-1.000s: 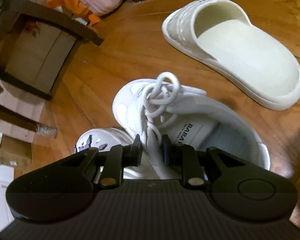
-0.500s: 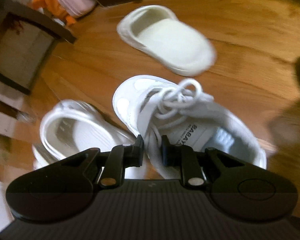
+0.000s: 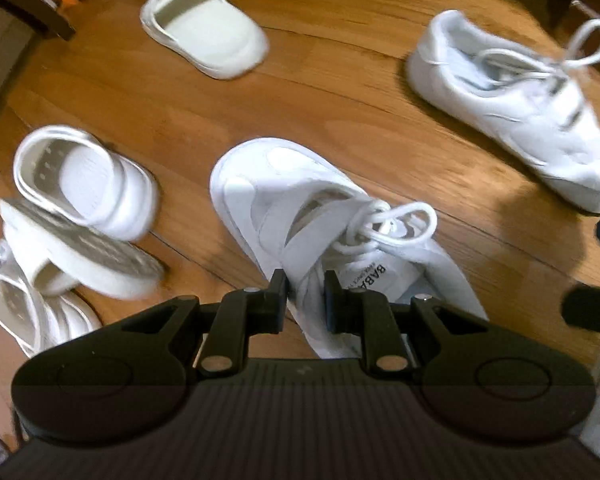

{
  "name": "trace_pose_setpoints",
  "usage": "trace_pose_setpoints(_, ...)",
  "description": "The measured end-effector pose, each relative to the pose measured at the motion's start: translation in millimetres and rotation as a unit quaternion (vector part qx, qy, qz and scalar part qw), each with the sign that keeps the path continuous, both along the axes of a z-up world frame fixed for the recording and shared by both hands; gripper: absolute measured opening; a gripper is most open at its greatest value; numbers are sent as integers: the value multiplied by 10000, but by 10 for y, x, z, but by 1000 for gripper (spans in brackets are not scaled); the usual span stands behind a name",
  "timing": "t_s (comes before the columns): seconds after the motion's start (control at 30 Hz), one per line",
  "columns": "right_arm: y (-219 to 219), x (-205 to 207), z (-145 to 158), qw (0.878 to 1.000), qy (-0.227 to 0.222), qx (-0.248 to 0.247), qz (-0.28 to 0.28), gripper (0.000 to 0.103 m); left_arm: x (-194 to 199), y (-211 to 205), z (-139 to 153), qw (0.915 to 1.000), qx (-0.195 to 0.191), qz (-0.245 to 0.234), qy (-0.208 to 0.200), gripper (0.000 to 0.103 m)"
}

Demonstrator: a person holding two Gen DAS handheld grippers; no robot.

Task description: Organize scattered shoes

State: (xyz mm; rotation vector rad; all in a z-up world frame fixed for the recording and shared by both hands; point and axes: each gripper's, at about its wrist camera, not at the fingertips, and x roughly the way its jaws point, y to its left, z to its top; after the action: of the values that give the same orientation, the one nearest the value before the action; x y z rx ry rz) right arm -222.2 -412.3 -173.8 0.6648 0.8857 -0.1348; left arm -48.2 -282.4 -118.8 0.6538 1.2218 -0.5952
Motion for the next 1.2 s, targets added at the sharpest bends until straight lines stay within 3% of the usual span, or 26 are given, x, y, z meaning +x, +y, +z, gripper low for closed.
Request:
trace_pose_setpoints(0.1, 51, 37, -64, 9995, 118, -189, 227, 86, -157, -31, -9, 9993, -10, -13, 379, 19)
trace_pose_setpoints(0.23, 162, 21, -68, 9985, -11, -291, 467, 86, -457, -28, 18, 9981, 156, -345, 496, 25)
trace_pose_setpoints(0.27, 200, 32, -79, 9979, 45, -342, 544, 86, -515, -25, 45, 9975, 210, -506, 441, 35)
trace_pose_setpoints(0.3, 244, 44, -92, 9971, 118, -388, 644, 84, -568, -21, 78, 9966, 267, -690, 362, 52)
trace_pose_setpoints(0.33, 271, 50, -95, 9966, 125, -387, 723, 82, -632, -35, 111, 9945, 419, -941, 195, 57)
trace_pose_setpoints(0.43, 342, 37, -65, 9943, 126, -394, 987, 78, -811, -24, 173, 9872, 715, -1337, -498, 66)
trace_pose_setpoints(0.53, 373, -2, 7, 9916, 47, -534, 1180, 58, -902, 53, 186, 9847, 745, -1526, -380, 78)
trace_pose_setpoints(0.63, 422, -23, 37, 9869, 3, -731, 1438, 53, -937, 235, 348, 9800, 793, -1763, -476, 82)
trace_pose_setpoints(0.7, 460, -11, 44, 9853, -17, -692, 1564, 53, -912, 338, 432, 9820, 683, -1701, -461, 95)
trace_pose_setpoints(0.83, 539, 67, 27, 9803, -106, -712, 1840, 53, -876, 461, 450, 9895, 376, -1389, -104, 95)
trace_pose_setpoints(0.9, 578, 127, -10, 9782, -69, -818, 1906, 60, -873, 507, 427, 9917, 242, -1257, 88, 95)
trace_pose_setpoints(0.97, 586, 172, -37, 9784, -3, -866, 1879, 64, -955, 515, 332, 9883, 450, -1454, 76, 95)
trace_pose_setpoints(1.03, 572, 180, -51, 9790, -29, -804, 1875, 64, -1028, 508, 294, 9848, 715, -1568, -199, 95)
trace_pose_setpoints(1.2, 615, 258, -102, 9737, 32, -1004, 2045, 64, -1002, 507, 294, 9872, 631, -1467, -44, 95)
